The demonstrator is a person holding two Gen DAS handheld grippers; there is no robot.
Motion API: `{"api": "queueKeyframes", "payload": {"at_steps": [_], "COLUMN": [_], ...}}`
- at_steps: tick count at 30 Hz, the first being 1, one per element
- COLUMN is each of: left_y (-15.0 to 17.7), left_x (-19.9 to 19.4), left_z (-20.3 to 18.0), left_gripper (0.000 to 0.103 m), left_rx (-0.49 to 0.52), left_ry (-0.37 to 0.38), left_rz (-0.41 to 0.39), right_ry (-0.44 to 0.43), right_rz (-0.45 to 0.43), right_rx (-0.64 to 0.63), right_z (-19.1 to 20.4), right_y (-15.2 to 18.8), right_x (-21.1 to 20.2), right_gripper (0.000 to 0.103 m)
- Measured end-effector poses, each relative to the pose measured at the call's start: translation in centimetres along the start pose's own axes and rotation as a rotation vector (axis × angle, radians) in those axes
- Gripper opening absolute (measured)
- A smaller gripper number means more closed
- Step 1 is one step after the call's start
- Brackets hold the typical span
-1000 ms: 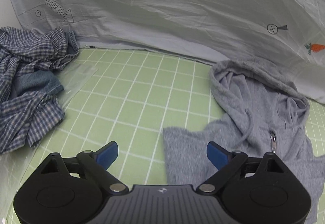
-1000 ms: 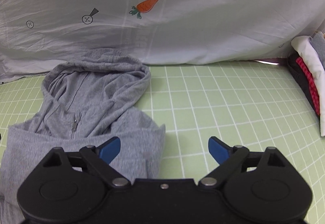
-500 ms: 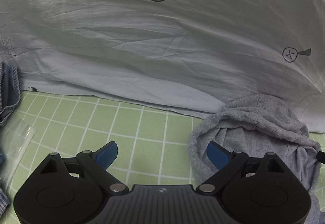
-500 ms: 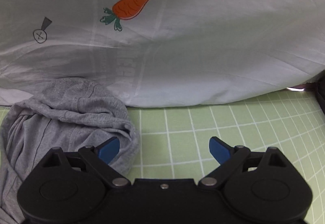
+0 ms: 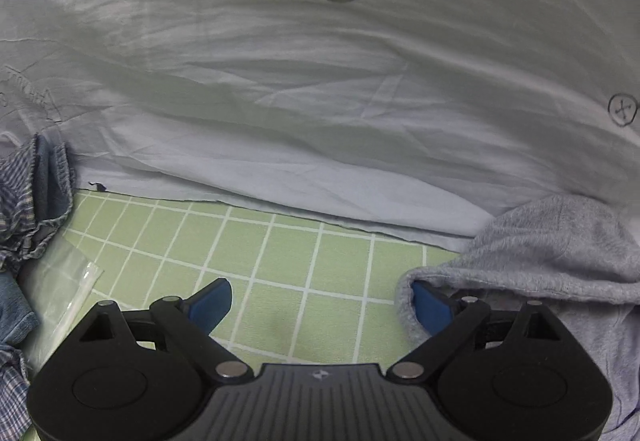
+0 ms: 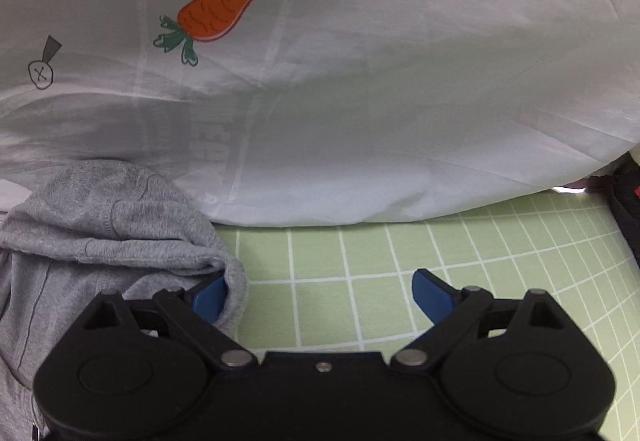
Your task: Fold clothes
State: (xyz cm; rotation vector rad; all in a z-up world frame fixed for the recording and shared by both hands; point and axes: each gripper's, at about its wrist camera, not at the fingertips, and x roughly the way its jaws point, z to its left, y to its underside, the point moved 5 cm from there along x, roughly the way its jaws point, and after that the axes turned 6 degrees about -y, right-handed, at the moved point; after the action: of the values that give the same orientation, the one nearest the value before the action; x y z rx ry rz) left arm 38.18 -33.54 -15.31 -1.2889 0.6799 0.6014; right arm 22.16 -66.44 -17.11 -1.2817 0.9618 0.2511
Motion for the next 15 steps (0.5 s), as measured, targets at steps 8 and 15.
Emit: {"api": "queueKeyframes", "payload": {"at_steps": [8, 15], "left_y": [1.4, 7.2], "left_x": [-10.7, -17.7], "left_z": [2.5, 5.1], "left_gripper": [0.095, 0.096], "left_rx": [-0.004, 0.023], "left_ry": [-0.029, -0.044], "left_rz": [-0.195, -0.227], "right_ry": [0.016, 0.030], "right_rz": [-0.151, -0.232], "right_rx": [0.033, 0.001], "right_z": [-0.5, -0.4], "right_y": [0.8, 4.7], "right_x": [-9.4, -18.1], "right_gripper": [0.096, 0.097]}}
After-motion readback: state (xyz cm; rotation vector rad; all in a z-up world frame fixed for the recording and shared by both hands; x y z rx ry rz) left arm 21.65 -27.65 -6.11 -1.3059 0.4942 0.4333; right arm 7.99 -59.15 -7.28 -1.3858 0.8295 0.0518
